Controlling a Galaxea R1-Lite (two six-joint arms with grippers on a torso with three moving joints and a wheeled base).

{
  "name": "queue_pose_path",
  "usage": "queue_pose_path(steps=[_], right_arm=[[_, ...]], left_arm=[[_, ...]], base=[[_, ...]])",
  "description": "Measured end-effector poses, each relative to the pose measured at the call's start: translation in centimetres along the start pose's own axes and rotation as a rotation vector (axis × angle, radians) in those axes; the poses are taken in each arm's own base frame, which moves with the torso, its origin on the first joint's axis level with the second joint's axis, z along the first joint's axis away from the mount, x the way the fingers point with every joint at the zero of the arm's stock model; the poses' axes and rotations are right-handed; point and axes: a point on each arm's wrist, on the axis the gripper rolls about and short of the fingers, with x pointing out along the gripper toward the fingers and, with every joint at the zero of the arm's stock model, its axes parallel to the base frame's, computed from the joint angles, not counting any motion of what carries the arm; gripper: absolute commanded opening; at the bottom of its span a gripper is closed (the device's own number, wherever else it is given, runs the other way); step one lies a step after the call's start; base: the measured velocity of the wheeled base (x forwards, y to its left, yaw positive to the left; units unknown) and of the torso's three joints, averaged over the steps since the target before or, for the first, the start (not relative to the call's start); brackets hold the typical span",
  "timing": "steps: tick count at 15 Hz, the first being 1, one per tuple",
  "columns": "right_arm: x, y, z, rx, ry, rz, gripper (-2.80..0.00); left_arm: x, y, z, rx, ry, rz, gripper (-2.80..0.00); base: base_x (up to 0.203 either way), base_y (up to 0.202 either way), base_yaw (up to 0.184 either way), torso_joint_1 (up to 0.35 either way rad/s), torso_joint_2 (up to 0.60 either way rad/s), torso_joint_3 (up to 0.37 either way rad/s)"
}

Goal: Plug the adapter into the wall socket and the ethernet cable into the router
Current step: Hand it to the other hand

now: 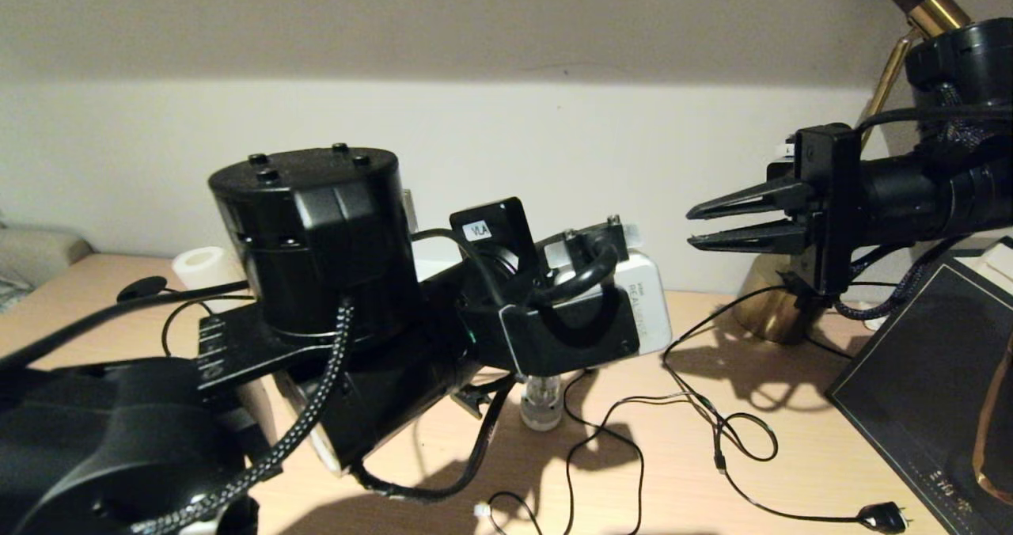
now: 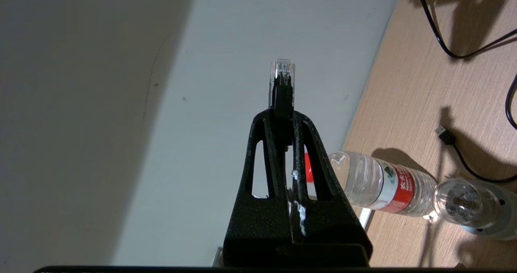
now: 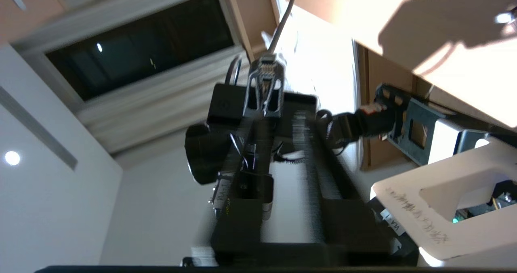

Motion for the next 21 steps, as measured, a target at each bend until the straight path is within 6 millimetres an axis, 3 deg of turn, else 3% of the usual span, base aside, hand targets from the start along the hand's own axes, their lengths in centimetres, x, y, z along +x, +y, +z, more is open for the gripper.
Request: queue_pose_path(steps=[5,12,21], right_arm=[[3.4,2.0,0.0,-0.03,0.096,0.011,0.0],[5.9,4.0,1.2,0.028,0.138,0.03,0.0],[6.7,4.4,0.8,0.066,0.16,0.029,0.0]], left_arm=[[-0.6,1.7,-0.4,0.034,-0.012,0.049,-2.8],[-1.2,2.9,-0.2,0.053,-0.055,0.105,-2.8],[-1.5,2.3,-0.4,0.076,-0.069,0.105,-2.8]], base=[[0.0,0.0,0.0,0.0,0.0,0.0],[0.0,0.0,0.0,0.0,0.0,0.0],[0.0,0.0,0.0,0.0,0.0,0.0]])
